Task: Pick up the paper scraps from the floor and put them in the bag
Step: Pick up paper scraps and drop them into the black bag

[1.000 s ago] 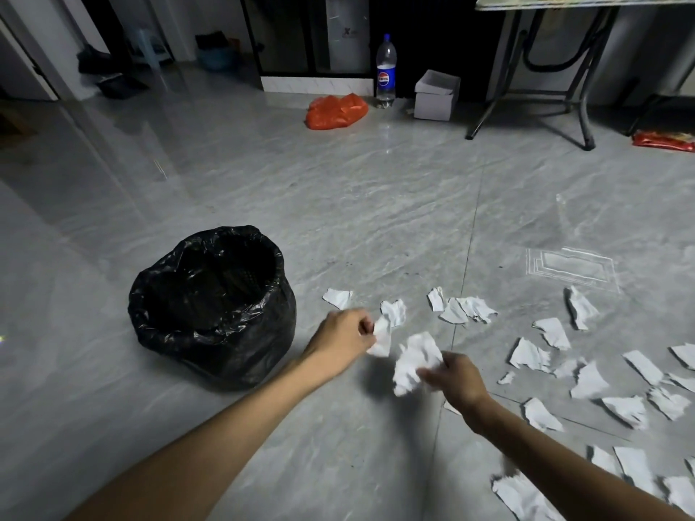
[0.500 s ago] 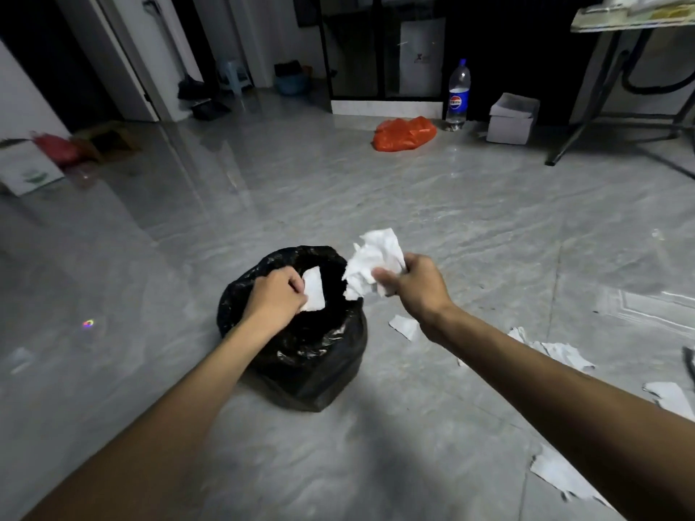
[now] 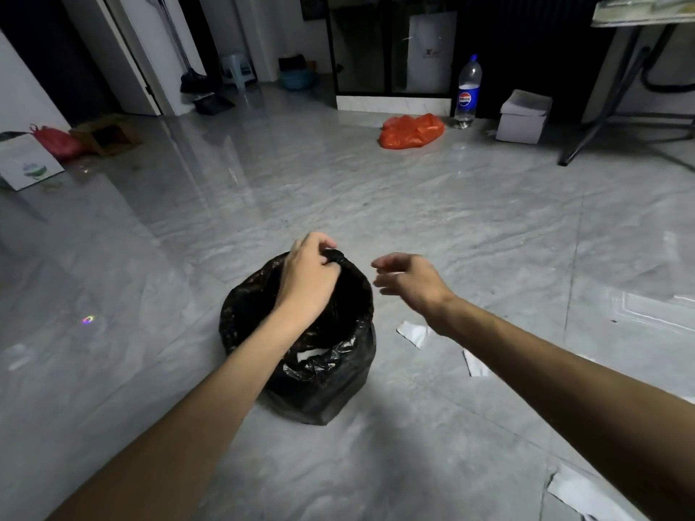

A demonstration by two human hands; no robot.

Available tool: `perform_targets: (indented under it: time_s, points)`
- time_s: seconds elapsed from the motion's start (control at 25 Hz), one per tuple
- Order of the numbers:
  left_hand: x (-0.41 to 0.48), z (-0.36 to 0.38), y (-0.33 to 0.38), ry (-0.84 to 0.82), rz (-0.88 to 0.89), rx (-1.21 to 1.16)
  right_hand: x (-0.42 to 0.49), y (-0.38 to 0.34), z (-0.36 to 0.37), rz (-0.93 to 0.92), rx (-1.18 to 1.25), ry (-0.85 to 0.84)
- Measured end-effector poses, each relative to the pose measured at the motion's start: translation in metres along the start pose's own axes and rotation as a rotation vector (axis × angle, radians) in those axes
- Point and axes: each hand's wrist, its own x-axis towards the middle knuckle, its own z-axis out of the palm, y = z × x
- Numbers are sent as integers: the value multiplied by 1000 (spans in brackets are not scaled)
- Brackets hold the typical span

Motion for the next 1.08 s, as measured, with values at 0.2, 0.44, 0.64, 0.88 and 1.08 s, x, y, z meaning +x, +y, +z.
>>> perform_targets:
  time_s: [0.2,0.44,0.64,0.88,1.08]
  points:
    - [-8,77,46,-293,194,-43,-2,63,-106,121,-329,207]
    - [-2,173,30,-615,73,120,-13,165,-149,314,-1057,-133]
    - [0,239,-12,-703,-20,252,-6,215,-143,199,-1119,-104]
    - [5,281,-51,-691,19,584,-6,225,-176,160,-768,295]
    - [-4,293,-69,-484,28,387,-11,233,-238,335,-689,610]
